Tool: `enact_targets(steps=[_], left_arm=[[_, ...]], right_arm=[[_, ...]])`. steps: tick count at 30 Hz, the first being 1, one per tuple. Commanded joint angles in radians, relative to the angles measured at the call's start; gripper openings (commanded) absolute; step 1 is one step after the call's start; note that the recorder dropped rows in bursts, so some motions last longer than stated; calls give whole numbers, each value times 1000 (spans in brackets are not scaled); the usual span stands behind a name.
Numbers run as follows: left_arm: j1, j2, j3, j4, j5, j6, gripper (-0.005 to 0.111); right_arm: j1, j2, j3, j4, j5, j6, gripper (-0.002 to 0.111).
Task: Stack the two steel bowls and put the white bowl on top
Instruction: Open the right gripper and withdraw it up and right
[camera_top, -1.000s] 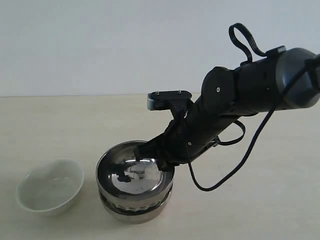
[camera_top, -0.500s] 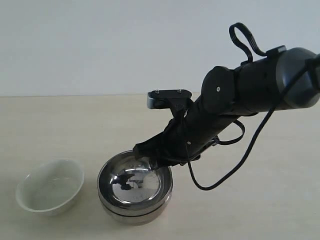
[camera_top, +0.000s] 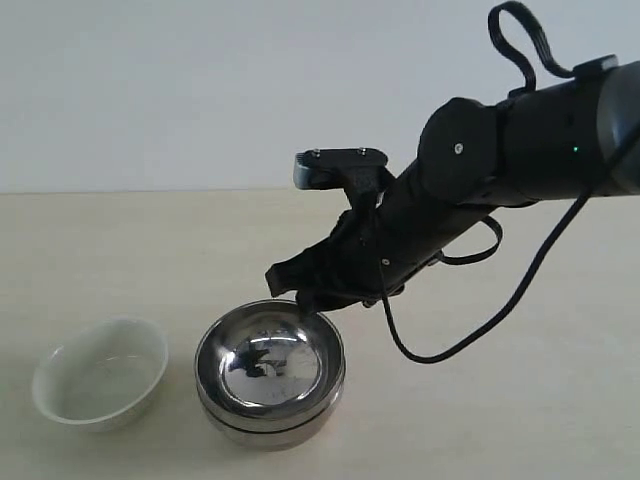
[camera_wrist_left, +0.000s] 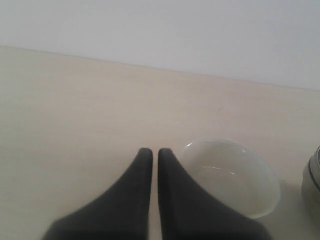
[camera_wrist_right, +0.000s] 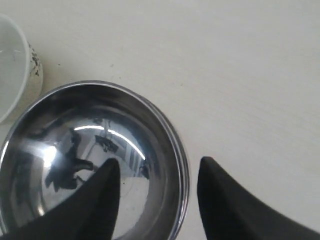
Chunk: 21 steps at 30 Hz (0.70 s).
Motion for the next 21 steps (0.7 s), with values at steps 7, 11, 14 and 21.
enact_targets(steps=[7,11,14,21], left_arm=[[-7,-4,4,-8,-10,-2,4],[-7,-4,4,-8,-10,-2,4],[-7,-4,4,-8,-10,-2,4],[-7,-4,4,-8,-10,-2,4]], right_arm=[[0,-76,-2,-29,18,-2,43],[0,-92,-2,-44,48,-2,43],[0,-111,-1,-53,43,9,43],[0,-254,124,-65,-157,51,26]])
